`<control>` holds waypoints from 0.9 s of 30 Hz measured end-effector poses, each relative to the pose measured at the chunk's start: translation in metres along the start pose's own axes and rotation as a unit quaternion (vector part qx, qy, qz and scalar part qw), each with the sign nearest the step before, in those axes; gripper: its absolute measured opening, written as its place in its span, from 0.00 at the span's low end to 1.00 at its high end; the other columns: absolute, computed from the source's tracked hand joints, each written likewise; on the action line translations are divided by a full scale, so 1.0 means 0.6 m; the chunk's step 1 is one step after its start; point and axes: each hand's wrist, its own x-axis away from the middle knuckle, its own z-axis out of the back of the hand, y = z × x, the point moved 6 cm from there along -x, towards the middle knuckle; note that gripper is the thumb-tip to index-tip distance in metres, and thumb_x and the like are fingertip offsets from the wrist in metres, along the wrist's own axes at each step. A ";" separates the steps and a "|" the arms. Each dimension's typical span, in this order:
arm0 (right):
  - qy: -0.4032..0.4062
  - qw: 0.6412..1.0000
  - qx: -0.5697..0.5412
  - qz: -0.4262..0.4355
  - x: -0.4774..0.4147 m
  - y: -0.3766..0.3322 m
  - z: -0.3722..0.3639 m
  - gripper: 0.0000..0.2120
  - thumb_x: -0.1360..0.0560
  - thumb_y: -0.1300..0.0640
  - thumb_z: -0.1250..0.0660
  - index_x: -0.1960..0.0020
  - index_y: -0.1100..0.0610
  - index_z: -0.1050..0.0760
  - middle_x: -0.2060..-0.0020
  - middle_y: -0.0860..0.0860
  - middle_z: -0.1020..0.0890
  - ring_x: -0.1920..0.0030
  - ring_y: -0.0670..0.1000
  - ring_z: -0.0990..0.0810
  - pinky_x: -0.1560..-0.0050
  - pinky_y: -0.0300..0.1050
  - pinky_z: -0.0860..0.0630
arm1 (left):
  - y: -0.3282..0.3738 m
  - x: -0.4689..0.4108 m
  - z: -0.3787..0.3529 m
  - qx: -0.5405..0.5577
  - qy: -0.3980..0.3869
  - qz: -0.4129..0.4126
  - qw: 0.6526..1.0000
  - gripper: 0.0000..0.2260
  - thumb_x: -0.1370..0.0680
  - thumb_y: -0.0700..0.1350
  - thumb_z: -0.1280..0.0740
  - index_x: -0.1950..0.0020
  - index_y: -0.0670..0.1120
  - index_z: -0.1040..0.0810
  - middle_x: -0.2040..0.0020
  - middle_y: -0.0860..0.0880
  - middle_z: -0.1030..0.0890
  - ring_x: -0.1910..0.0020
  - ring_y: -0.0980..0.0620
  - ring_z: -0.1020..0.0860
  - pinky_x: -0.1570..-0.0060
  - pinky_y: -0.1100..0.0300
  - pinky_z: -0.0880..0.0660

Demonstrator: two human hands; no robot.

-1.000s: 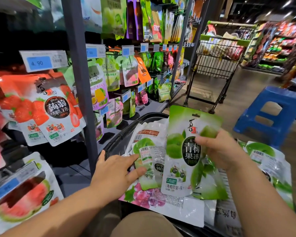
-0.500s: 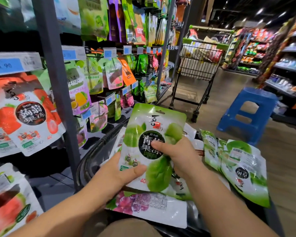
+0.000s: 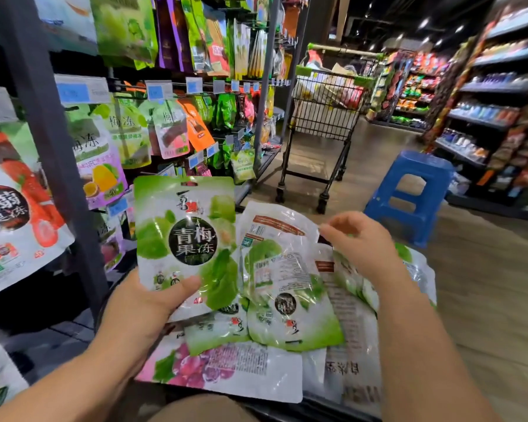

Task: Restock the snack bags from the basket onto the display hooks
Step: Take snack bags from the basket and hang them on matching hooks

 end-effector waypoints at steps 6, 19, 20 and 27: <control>-0.204 0.953 0.208 -0.082 0.013 0.081 -0.016 0.50 0.45 0.41 0.16 0.29 0.47 0.35 0.34 0.48 0.32 0.34 0.51 0.32 0.32 0.54 0.31 | 0.006 -0.002 0.018 -0.125 0.041 -0.028 0.991 0.12 0.31 0.51 0.22 0.51 0.61 0.20 0.56 0.65 0.16 0.52 0.59 0.20 0.54 0.56 0.27; -0.086 0.964 0.250 -0.041 0.003 0.058 0.025 0.08 0.21 0.48 0.34 0.55 0.48 0.31 0.58 0.47 0.24 0.58 0.47 0.26 0.63 0.45 0.32 | 0.000 0.006 0.026 -0.132 0.030 -0.029 0.990 0.18 0.31 0.54 0.23 0.43 0.60 0.20 0.52 0.62 0.16 0.49 0.57 0.20 0.52 0.56 0.27; -0.060 0.974 0.215 -0.031 0.005 0.051 0.030 0.08 0.20 0.49 0.35 0.54 0.49 0.31 0.58 0.48 0.24 0.59 0.48 0.26 0.64 0.46 0.32 | -0.001 0.005 0.027 -0.131 0.029 -0.031 0.990 0.18 0.31 0.54 0.23 0.43 0.60 0.20 0.53 0.63 0.16 0.50 0.58 0.20 0.54 0.59 0.27; 0.099 0.991 -0.049 0.081 0.039 -0.018 0.082 0.09 0.21 0.54 0.33 0.58 0.53 0.30 0.67 0.53 0.28 0.68 0.52 0.29 0.68 0.45 0.32 | -0.006 0.002 0.028 -0.116 0.031 -0.031 0.992 0.18 0.32 0.52 0.23 0.44 0.59 0.20 0.54 0.63 0.15 0.52 0.61 0.19 0.56 0.64 0.28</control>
